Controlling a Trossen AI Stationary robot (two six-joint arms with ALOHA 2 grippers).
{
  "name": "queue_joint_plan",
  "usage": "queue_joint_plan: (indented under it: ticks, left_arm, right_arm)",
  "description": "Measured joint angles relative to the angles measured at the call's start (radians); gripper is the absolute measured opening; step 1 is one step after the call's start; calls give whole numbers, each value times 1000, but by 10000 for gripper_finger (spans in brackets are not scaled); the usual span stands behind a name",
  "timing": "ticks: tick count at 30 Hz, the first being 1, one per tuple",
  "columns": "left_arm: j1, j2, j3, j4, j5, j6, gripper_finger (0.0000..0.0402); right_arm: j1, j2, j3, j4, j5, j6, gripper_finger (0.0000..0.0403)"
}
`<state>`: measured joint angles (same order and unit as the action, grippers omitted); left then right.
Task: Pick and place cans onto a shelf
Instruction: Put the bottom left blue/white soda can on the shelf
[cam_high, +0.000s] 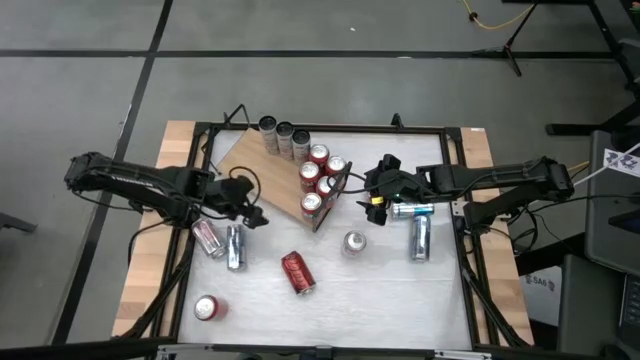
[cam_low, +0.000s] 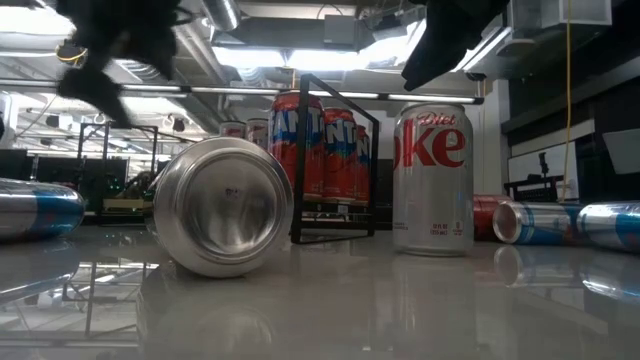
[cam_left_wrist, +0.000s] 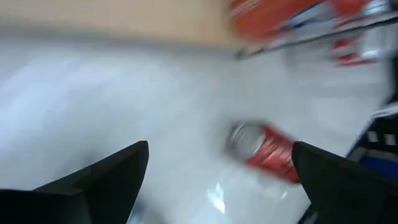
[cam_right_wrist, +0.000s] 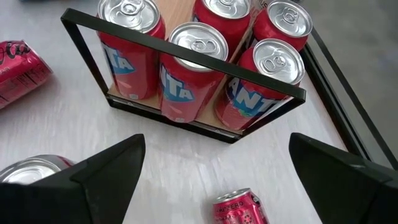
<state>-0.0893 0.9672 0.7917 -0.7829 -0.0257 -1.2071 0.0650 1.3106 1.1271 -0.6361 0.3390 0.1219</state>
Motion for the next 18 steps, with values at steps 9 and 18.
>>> queue_joint_plan:
  ticks: [9,18]
  left_arm:
    - [-63,1,84,-331,72,-311,392]
    - [-143,45,84,-386,70,-482,392]
  right_arm:
    - [0,0,0,0,0,0,390]
    - [0,0,0,7,0,-45,390]
